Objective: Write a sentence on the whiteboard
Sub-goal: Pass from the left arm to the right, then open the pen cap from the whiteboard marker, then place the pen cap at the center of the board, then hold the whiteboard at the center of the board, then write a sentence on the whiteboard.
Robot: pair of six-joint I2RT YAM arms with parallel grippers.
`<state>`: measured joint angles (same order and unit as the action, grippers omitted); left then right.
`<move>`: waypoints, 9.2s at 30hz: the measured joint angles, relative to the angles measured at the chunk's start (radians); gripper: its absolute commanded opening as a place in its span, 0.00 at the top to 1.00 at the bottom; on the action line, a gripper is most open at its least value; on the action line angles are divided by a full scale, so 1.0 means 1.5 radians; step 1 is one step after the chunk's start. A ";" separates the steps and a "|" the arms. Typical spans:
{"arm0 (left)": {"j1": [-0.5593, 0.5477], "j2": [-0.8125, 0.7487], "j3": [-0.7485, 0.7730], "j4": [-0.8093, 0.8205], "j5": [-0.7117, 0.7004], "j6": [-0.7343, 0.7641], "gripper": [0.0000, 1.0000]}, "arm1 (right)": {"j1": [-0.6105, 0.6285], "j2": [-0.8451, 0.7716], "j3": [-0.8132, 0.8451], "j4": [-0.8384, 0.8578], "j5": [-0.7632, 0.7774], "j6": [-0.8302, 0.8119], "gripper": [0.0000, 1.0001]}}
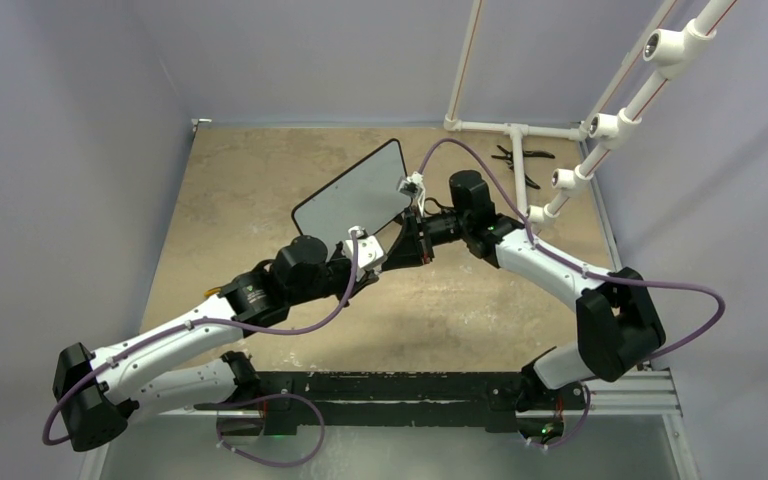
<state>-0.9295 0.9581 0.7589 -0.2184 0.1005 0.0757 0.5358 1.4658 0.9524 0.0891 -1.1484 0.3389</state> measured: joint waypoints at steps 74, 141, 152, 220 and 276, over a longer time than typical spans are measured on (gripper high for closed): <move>-0.006 0.341 -0.078 0.110 -0.231 -0.351 0.56 | -0.107 -0.339 -0.130 0.019 0.386 -0.094 1.00; 0.467 0.057 0.091 -0.077 0.027 -0.130 0.81 | 0.223 0.099 0.037 0.365 0.623 -0.079 1.00; 0.468 0.054 0.084 -0.064 0.053 -0.130 0.94 | 0.224 0.129 0.063 0.375 0.639 -0.084 1.00; 0.470 0.051 0.080 -0.057 0.053 -0.125 1.00 | 0.258 0.127 0.031 0.426 0.737 -0.082 1.00; 0.470 0.047 0.075 -0.054 0.048 -0.125 1.00 | 0.263 0.144 0.017 0.441 0.758 -0.082 1.00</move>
<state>-0.2245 1.0290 0.8711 -0.2996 0.1726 -0.1116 0.9302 1.6821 0.9771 0.7509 -0.0116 0.2153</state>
